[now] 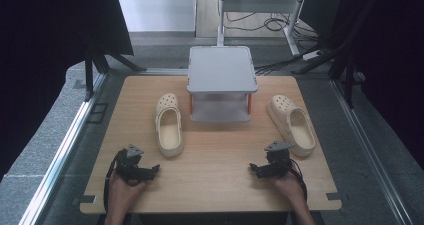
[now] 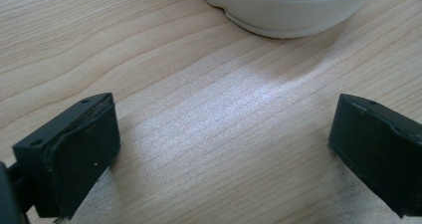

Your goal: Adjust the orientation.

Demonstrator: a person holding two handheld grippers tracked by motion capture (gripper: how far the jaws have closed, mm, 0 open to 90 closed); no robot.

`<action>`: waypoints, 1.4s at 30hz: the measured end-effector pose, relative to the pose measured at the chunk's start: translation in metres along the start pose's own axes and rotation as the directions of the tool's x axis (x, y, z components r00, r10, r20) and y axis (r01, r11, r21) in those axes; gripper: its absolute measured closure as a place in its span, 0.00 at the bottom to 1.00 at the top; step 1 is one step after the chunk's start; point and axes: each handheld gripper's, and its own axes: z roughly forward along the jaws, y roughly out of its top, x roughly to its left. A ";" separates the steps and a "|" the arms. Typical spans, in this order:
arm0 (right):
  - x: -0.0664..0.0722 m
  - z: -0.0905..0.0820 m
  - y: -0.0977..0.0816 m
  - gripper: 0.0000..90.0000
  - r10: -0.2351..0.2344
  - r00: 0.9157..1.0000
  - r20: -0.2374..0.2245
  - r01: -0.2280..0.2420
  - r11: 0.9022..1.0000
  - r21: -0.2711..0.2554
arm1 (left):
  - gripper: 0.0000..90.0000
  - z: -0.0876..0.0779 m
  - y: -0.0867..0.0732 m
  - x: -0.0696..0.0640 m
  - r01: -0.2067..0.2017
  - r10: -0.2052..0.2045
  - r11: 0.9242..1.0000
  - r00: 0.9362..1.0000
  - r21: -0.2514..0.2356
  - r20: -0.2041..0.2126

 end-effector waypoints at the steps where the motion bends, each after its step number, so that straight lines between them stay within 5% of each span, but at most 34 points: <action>1: 0.000 0.000 0.000 0.02 0.001 1.000 0.000 -0.001 1.000 0.003 | 0.00 0.000 0.000 0.000 0.000 0.000 1.000 1.000 0.000 0.000; 8: -0.001 -0.004 0.009 0.10 0.032 0.999 -0.029 -0.032 0.999 0.012 | 0.00 0.000 0.000 0.000 0.000 0.000 1.000 1.000 0.000 0.000; 22: 0.022 -0.007 0.060 0.16 -0.082 0.992 -0.099 0.082 0.997 -0.011 | 0.00 0.000 0.000 0.000 0.000 0.000 1.000 1.000 0.000 0.000; 30: 0.044 0.013 0.095 0.16 -0.148 0.977 -0.156 0.145 0.989 -0.028 | 0.00 0.000 0.000 0.000 0.000 0.000 1.000 1.000 0.000 0.000; 42: 0.074 0.053 0.150 0.14 -0.141 0.960 -0.241 0.141 0.990 -0.019 | 0.00 0.000 0.000 0.000 0.000 0.000 1.000 1.000 0.000 0.000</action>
